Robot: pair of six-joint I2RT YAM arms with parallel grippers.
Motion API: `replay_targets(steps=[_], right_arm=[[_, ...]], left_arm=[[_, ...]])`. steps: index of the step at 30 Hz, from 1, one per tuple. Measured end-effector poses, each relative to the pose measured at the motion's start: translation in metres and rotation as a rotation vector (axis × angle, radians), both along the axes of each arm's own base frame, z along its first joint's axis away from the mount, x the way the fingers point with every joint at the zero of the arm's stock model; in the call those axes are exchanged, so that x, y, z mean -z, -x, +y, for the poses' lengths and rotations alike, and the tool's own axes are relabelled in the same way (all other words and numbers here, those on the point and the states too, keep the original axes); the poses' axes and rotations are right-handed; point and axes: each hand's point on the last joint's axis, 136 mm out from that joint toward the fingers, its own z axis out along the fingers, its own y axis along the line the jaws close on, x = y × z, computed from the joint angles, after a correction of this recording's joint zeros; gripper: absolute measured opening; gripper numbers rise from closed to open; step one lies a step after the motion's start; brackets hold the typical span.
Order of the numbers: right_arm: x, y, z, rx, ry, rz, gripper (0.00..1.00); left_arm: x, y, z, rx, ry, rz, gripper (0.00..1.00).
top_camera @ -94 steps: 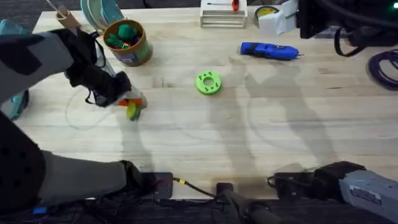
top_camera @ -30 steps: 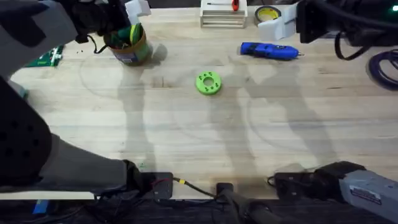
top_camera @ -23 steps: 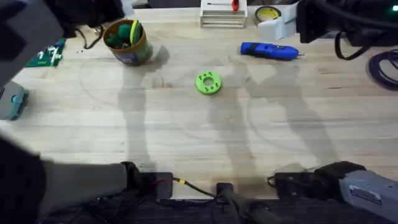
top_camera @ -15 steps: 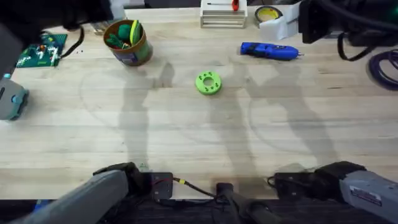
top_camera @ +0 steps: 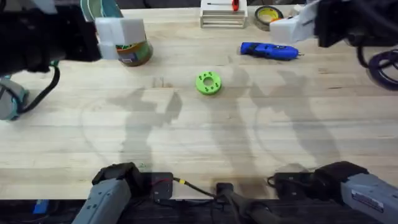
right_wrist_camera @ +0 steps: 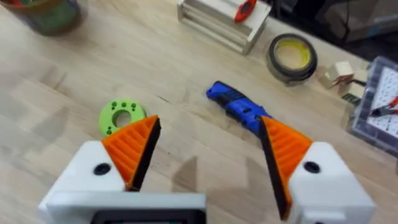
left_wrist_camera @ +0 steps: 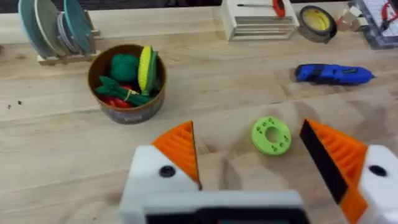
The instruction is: Pick up the gripper from the table and insert it into the empty holder that is missing its gripper. Then pick up a screw, insert it into the mounting hole, and use the screwdriver to tighten it. Finally, clean up the table by picking up the vegetable and placing it into the bucket.
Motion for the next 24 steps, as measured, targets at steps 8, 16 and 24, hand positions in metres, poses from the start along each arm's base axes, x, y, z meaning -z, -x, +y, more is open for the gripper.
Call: replay_targets(steps=[8,16,24], right_arm=[[-0.027,0.018,-0.005,0.000,-0.022,-0.086,0.991],[-0.032,0.022,-0.006,0.000,-0.025,-0.099,0.991],[-0.031,0.022,-0.006,0.000,-0.025,-0.097,0.991]], left_arm=[[0.001,0.012,-0.009,0.037,0.019,0.013,0.012],[0.001,0.013,-0.011,0.048,0.024,0.014,0.985],[0.001,0.013,-0.011,0.048,0.023,0.014,0.996]])
